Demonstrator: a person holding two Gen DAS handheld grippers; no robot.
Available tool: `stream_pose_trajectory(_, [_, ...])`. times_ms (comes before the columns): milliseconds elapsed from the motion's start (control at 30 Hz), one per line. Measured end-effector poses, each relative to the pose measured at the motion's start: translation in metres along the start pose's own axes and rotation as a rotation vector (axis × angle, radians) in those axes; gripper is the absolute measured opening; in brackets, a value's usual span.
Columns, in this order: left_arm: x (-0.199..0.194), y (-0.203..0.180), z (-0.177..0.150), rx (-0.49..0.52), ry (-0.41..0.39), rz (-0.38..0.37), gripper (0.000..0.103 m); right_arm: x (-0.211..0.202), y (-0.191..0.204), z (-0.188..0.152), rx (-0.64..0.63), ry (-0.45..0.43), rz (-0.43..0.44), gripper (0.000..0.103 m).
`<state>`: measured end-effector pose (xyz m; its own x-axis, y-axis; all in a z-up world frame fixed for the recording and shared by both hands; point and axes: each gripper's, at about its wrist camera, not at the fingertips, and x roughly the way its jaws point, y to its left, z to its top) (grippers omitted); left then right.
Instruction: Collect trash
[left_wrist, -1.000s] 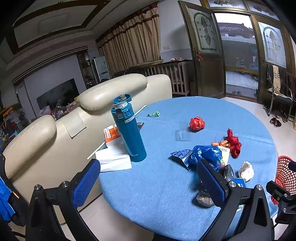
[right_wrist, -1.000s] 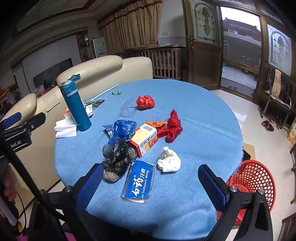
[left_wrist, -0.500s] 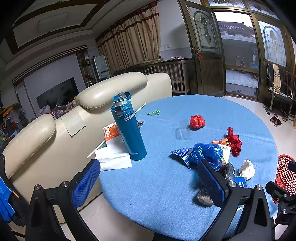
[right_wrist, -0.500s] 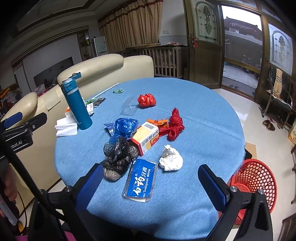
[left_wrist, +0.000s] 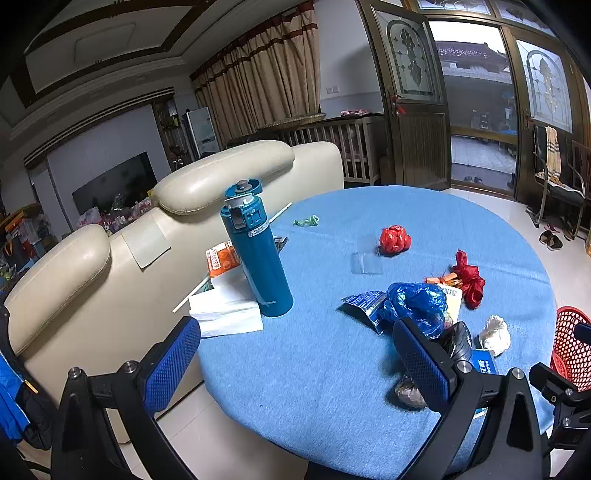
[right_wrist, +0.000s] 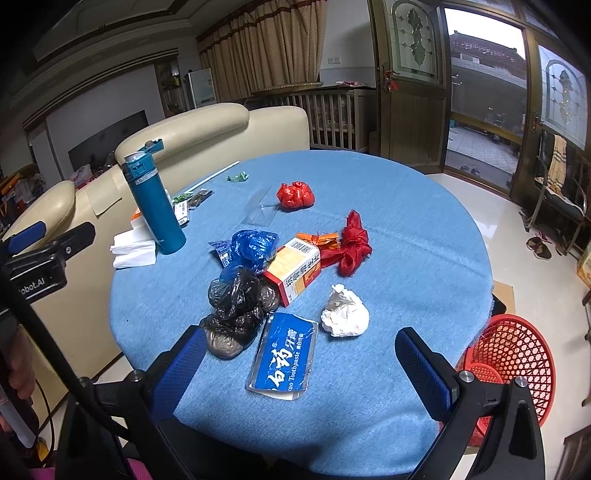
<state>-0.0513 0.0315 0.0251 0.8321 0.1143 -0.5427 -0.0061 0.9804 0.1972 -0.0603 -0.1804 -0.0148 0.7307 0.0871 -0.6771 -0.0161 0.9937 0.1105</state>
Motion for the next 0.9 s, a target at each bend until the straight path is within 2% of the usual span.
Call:
stream_pose_trajectory(300, [0.003, 0.000, -0.002, 0.000, 0.007, -0.001, 0.103, 0.003, 0.000, -0.001, -0.009, 0.017, -0.008, 0.103])
stream_pose_trajectory(567, [0.005, 0.000, -0.002, 0.001, 0.015, -0.001, 0.103, 0.006, 0.001, -0.003, -0.031, -0.009, -0.022, 0.103])
stream_pose_trajectory(900, [0.009, 0.001, -0.003, 0.000, 0.029, -0.003, 0.103, 0.011, 0.001, -0.003, -0.041, 0.025, -0.034, 0.103])
